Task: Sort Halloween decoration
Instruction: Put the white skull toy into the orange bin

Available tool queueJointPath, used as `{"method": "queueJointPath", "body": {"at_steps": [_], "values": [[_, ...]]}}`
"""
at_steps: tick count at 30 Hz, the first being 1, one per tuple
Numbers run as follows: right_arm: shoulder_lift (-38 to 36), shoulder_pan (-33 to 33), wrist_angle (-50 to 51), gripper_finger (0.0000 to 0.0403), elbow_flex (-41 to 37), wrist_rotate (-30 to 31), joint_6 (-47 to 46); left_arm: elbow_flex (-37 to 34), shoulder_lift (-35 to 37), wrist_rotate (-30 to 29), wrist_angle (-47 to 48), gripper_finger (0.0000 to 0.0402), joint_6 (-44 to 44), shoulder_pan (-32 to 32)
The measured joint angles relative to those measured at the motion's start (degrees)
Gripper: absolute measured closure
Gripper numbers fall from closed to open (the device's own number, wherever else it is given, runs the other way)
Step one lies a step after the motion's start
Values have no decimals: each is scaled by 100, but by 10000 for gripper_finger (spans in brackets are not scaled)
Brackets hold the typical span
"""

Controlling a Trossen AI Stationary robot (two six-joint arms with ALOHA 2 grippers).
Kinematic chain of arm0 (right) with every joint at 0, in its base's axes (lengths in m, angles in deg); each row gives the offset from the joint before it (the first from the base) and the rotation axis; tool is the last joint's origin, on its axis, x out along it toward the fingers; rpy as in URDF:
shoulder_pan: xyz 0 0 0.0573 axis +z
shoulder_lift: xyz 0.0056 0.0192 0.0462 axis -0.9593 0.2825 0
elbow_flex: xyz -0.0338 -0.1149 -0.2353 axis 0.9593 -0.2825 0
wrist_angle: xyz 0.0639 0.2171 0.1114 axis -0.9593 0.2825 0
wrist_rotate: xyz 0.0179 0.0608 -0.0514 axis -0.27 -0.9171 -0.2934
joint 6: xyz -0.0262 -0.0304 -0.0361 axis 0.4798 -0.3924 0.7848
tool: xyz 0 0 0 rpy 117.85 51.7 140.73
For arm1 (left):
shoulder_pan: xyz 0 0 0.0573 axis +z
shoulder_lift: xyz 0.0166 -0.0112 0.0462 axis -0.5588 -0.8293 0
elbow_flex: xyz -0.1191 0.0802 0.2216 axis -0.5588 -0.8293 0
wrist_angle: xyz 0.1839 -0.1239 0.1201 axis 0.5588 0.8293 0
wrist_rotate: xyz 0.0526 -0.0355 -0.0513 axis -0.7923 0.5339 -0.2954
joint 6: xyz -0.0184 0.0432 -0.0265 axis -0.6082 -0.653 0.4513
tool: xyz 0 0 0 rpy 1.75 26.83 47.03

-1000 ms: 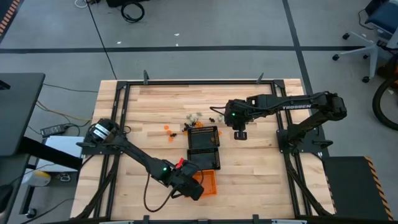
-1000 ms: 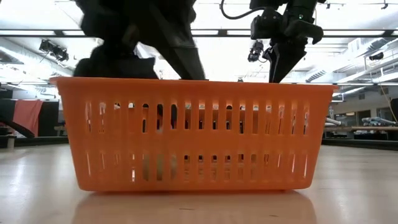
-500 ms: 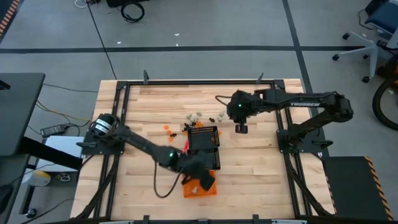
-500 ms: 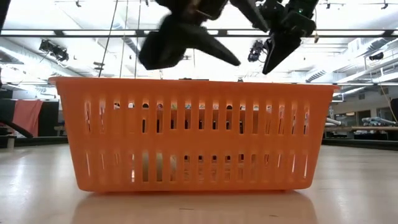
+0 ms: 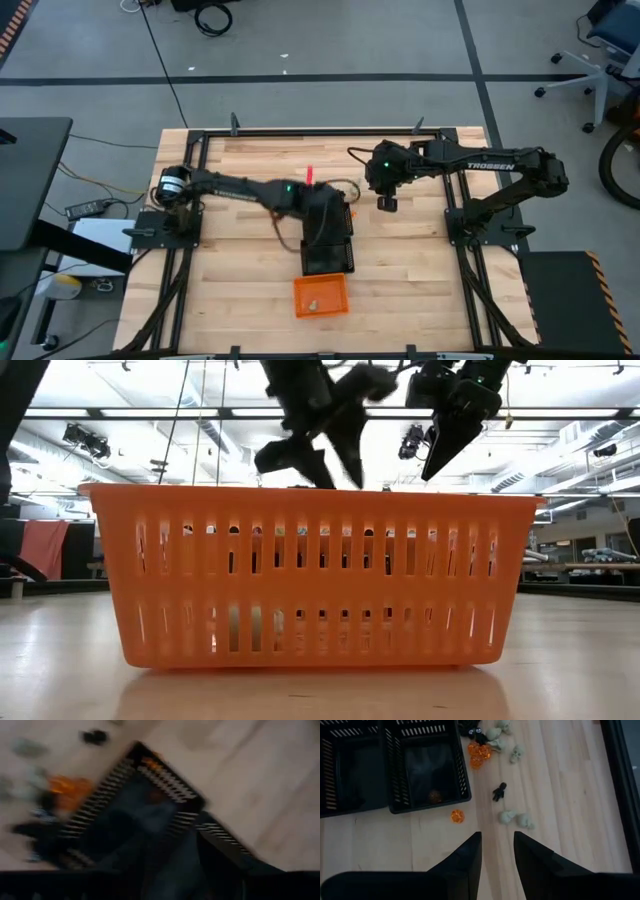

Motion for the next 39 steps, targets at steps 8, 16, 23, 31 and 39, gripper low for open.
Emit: {"method": "queueJointPath", "body": {"at_steps": [8,16,23,31,39], "values": [[-11,-201,5,286,0,19,-289,-242,312,135,62,221,-1656,940],[-11,-342,-293,286,0,156,-615,-712,343,1035,66,221,-3049,1927],[4,-360,-516,286,0,158,-1001,-1275,343,1192,-135,221,-3867,2404],[4,-359,-552,286,0,158,-1218,-2007,343,1251,-1217,221,-4020,2594],[4,-355,-550,286,0,158,-1231,-2551,343,1024,-2212,221,-4061,2595]]}}
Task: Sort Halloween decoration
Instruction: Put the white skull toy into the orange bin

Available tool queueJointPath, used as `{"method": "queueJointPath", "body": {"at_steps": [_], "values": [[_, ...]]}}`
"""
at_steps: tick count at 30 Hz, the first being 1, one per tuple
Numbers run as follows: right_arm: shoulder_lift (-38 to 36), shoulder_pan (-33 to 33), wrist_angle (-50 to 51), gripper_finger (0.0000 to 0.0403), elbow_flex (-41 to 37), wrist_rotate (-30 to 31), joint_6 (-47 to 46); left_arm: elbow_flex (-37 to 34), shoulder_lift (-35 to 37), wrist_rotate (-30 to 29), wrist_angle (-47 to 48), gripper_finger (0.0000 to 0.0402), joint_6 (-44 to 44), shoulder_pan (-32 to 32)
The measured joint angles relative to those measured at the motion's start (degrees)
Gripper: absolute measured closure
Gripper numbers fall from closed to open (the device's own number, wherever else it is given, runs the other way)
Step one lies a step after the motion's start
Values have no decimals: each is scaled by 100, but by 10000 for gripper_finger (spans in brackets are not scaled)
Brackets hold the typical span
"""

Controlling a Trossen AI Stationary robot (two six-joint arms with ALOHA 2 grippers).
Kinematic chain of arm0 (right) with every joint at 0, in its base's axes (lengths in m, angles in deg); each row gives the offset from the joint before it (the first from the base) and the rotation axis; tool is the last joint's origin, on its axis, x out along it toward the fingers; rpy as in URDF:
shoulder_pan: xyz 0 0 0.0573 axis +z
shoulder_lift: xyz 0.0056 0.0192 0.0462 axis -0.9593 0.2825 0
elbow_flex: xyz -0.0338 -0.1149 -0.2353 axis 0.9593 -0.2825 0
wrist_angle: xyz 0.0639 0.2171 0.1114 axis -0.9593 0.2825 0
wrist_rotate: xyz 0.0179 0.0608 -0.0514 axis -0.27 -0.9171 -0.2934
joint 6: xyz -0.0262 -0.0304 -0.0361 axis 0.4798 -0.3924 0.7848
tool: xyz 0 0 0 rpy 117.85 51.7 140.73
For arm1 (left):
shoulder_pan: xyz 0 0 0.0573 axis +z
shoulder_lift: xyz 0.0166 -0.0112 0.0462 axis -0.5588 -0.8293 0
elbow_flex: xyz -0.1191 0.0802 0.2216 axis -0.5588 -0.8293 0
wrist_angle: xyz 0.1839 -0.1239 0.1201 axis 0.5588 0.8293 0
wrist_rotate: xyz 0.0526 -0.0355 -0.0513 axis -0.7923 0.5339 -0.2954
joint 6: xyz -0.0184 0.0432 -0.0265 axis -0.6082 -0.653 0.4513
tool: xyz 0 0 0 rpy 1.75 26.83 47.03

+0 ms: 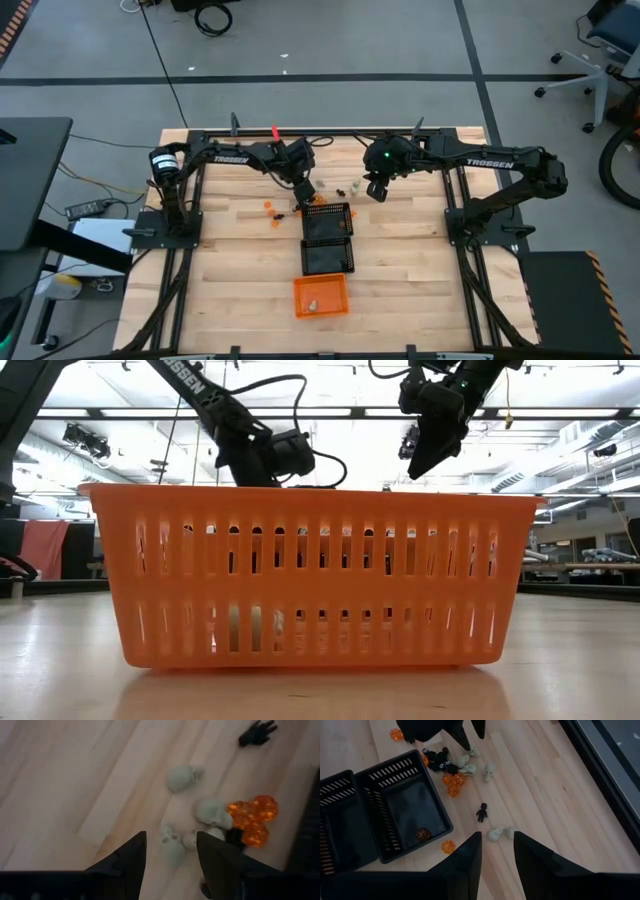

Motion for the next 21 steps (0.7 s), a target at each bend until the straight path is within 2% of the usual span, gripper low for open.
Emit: {"method": "queueJointPath", "body": {"at_steps": [4,17,21], "values": [[0,0,0,286,0,0,0,-269,0,-119,-508,221,-30,-7],[0,0,0,286,0,24,0,-879,15,-167,-775,221,-79,-7],[0,0,0,286,0,24,0,-879,17,-164,-709,223,-443,-12]]}}
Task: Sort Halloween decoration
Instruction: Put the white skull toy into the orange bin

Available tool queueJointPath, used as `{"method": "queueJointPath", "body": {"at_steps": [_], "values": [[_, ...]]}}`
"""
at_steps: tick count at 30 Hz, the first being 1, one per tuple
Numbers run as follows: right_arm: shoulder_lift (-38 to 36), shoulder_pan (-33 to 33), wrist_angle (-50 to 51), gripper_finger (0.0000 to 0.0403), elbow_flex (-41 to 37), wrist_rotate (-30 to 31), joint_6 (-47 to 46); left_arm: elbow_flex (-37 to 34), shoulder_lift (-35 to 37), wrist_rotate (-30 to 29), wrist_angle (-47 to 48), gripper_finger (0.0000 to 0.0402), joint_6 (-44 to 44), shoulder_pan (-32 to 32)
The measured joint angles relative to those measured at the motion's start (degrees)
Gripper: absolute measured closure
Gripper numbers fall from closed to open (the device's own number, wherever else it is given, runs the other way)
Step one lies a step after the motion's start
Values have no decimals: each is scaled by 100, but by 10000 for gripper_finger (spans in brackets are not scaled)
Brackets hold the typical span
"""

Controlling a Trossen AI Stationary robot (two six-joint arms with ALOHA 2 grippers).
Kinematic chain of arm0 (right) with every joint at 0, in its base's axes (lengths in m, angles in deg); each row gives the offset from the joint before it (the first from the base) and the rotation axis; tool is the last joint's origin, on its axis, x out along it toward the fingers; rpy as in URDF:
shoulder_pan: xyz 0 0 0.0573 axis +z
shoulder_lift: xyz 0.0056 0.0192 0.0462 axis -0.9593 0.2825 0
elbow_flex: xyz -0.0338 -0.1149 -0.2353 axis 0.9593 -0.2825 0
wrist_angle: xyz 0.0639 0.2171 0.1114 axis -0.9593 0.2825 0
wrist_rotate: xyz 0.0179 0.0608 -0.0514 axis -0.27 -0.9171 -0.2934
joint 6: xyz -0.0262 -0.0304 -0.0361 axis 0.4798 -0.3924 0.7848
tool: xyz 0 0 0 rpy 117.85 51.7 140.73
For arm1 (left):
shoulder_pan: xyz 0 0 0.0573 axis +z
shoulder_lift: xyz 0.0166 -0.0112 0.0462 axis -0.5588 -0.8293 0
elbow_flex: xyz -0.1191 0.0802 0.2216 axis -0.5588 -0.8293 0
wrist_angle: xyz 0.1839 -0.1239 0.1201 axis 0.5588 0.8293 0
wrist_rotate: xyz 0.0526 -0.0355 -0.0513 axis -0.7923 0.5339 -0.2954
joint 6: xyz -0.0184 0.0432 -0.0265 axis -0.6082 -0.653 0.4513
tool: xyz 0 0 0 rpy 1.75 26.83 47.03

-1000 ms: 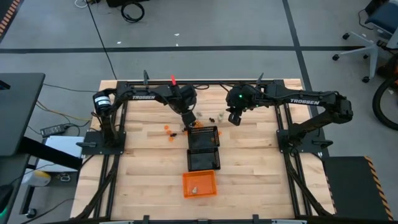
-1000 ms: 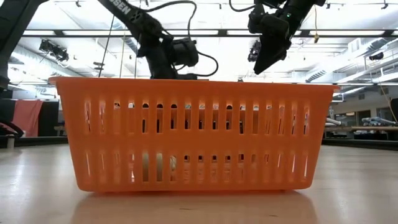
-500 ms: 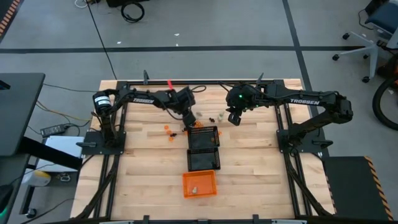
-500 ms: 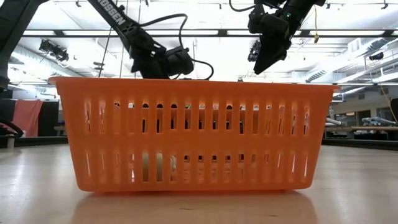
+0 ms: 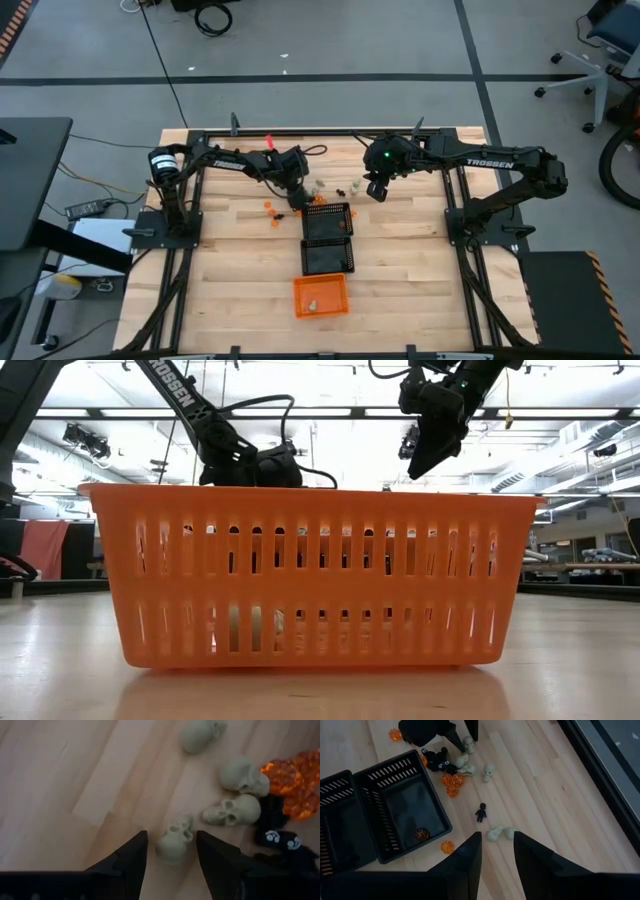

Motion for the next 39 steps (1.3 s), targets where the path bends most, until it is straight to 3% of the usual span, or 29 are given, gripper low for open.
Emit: {"method": "queueJointPath", "body": {"at_steps": [14,21,31,39], "values": [[0,0,0,286,0,0,0,-9,-2,202,-66,320,-775,5],[0,0,45,286,0,5,7,-19,54,209,-43,318,-475,5],[2,-4,136,286,0,129,203,-28,745,193,-25,319,-349,-59],[2,-7,152,286,0,129,293,-19,1369,206,-62,319,16,-702]]}}
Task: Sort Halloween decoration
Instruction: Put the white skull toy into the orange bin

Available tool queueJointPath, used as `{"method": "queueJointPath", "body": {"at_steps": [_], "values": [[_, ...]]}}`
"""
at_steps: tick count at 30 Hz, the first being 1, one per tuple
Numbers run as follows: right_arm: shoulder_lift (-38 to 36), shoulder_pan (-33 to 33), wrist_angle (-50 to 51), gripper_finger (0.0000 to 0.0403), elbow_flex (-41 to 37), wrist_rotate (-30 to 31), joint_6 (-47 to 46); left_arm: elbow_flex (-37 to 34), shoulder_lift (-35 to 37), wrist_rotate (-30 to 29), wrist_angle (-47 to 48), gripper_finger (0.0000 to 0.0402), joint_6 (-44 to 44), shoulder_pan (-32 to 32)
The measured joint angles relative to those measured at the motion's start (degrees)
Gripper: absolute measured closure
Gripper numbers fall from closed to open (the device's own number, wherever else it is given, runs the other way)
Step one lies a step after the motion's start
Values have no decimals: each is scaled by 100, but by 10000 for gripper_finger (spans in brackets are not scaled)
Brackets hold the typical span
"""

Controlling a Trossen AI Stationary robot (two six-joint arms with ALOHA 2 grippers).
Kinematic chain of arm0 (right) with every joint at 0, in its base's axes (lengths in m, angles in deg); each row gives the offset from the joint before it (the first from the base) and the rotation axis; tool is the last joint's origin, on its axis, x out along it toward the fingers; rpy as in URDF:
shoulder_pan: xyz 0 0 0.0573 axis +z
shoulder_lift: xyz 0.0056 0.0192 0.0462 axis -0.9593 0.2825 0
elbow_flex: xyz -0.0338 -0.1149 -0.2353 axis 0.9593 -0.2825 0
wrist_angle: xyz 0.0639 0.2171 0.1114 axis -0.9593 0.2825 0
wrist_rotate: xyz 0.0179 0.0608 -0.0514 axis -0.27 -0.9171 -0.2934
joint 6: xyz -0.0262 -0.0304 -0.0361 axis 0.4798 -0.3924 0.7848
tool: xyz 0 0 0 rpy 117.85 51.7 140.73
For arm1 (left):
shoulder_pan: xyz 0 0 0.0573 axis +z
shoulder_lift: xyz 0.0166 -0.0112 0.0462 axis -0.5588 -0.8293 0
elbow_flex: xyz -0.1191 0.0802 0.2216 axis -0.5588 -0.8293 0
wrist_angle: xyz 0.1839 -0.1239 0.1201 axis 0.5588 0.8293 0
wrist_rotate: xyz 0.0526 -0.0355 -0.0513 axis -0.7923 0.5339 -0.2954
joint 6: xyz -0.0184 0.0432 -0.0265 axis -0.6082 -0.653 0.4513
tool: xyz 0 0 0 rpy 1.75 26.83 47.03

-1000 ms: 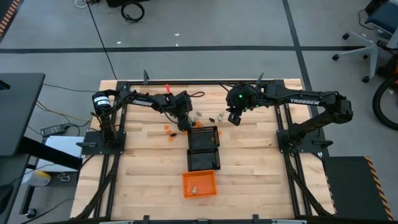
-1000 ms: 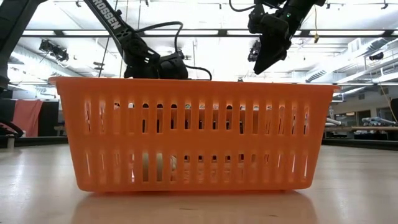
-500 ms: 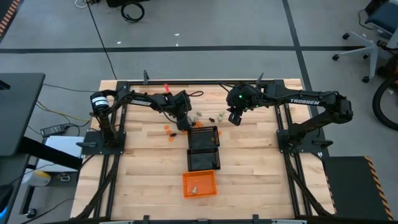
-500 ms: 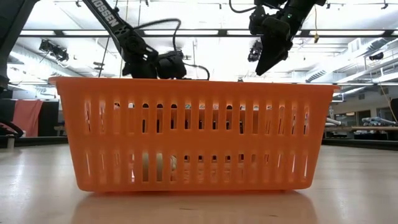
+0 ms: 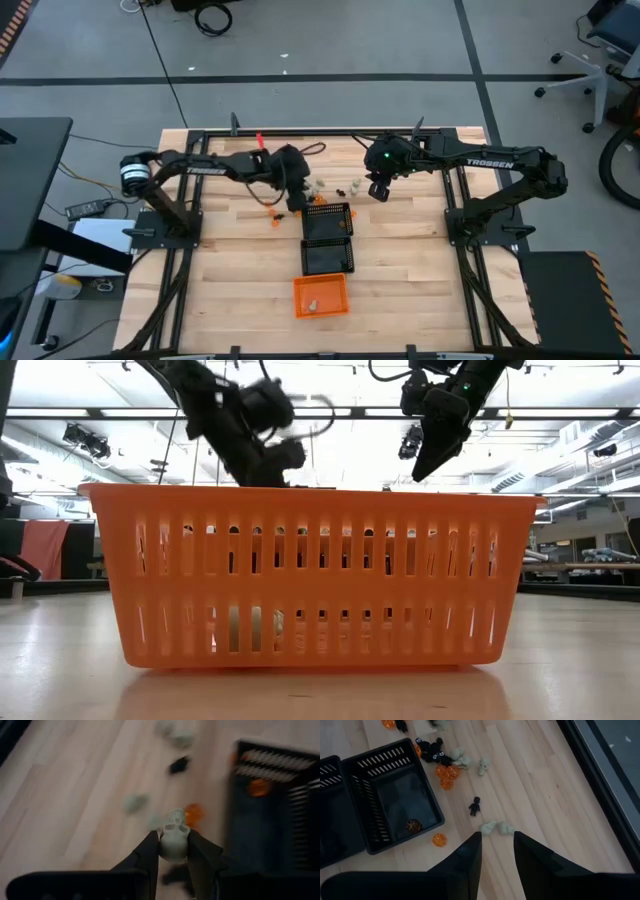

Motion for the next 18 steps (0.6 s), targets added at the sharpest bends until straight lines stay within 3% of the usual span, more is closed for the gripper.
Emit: {"method": "queueJointPath", "body": {"at_steps": [9,18], "values": [[0,4,53,286,0,-250,169,4,200,-193,-81,319,1147,-1334],[0,136,161,286,0,-604,383,4,200,-1227,-489,319,3043,-2920]]}}
